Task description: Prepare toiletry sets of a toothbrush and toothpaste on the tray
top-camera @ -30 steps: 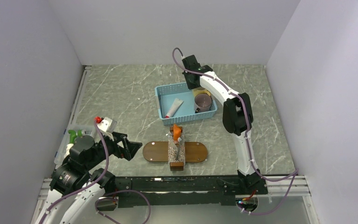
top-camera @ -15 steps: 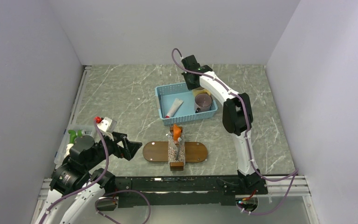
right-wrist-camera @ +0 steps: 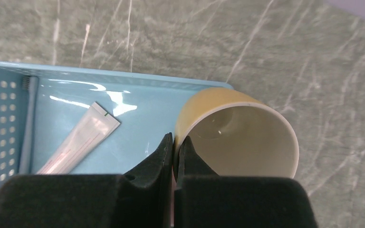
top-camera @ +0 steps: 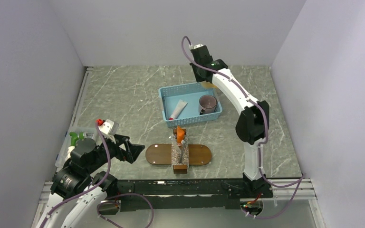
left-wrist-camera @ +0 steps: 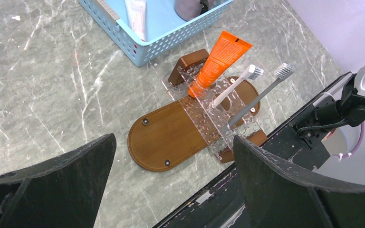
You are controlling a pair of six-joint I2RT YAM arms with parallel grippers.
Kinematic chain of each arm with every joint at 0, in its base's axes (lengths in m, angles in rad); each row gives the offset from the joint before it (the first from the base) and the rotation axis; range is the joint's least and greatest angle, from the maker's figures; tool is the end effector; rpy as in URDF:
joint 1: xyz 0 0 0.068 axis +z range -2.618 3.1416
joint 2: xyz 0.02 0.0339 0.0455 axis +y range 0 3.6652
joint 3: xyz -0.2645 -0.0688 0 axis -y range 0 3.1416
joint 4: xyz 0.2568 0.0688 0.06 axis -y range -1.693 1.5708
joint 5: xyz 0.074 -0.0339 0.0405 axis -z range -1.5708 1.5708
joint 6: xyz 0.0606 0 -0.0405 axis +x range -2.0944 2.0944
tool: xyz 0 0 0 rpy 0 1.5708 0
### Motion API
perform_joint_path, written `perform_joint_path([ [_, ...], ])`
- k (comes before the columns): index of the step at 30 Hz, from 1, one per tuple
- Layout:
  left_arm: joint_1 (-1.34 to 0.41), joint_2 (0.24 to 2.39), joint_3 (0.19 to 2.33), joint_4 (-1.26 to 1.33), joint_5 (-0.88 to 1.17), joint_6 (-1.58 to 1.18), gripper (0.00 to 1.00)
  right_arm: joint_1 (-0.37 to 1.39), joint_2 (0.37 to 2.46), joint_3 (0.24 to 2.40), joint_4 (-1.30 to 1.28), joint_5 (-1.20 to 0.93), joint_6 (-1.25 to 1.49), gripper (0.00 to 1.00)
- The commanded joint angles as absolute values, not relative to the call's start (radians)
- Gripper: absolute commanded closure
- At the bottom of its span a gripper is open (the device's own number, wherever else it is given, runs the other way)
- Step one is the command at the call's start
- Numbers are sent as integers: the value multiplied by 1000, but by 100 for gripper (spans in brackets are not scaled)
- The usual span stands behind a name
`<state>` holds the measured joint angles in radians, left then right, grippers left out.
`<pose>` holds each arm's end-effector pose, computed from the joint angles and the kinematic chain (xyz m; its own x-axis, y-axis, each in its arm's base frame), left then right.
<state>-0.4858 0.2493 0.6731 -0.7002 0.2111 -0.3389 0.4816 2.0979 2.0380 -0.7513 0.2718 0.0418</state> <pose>0.0836 -0.0585 0.3027 -0.4386 -0.1360 -0.8883 0.5185 0.7691 -0.3738 0.4543 0.2191 0.2906 -0.6539 -0.2963 -0.6962 -0.2552 0.9526 -0.1657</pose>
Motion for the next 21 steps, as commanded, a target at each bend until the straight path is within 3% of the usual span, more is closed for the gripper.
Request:
perform_joint_path([
  [1,-486,236,667,-670,202,-355,1,496,1935,2107,-742,344,12,100],
  [21,-485,241,669,-669,209,-354,1,625,1464,1783,-929,227,107,100],
])
